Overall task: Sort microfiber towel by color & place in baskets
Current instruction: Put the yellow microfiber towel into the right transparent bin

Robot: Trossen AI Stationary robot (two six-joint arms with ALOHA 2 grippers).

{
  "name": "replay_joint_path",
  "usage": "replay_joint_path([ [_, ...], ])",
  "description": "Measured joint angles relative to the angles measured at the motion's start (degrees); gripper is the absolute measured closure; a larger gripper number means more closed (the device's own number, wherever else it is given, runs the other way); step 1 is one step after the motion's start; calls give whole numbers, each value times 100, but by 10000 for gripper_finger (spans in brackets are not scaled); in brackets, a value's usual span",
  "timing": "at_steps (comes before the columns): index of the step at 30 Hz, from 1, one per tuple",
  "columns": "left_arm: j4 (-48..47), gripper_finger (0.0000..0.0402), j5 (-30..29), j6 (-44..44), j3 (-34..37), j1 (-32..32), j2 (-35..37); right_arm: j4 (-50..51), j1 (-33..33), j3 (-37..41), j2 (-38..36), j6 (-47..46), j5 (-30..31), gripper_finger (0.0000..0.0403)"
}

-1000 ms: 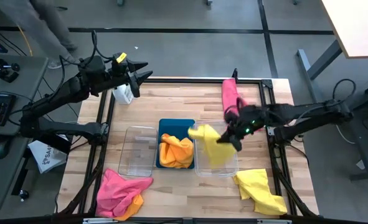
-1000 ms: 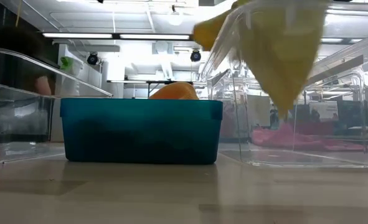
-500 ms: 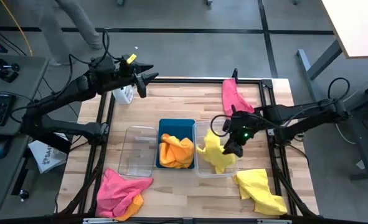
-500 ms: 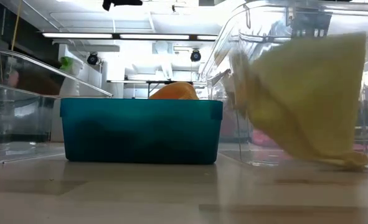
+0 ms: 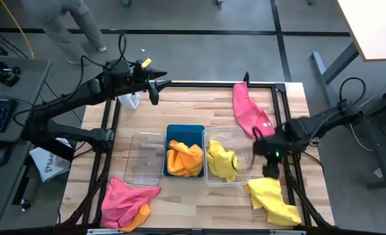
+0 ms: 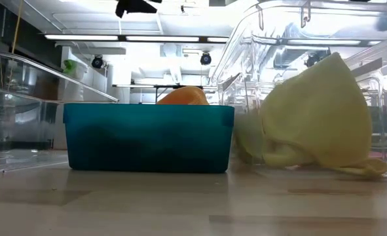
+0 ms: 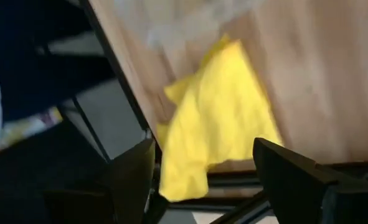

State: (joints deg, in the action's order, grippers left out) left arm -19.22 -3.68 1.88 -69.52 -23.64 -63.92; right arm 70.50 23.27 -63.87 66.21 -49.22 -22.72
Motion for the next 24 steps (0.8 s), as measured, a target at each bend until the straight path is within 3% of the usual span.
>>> replay_joint_path([
  [9, 2, 204, 0, -52, 0, -2, 34, -1385, 1634, 1737, 3, -666, 409, 135],
  [17, 2, 204, 0, 49, 0, 0, 59, -2897, 1782, 2935, 50, -780, 652, 135],
  [24, 2, 204, -207, 93, 0, 0, 59, -3024, 1779, 3212, 524, -769, 1147, 149],
])
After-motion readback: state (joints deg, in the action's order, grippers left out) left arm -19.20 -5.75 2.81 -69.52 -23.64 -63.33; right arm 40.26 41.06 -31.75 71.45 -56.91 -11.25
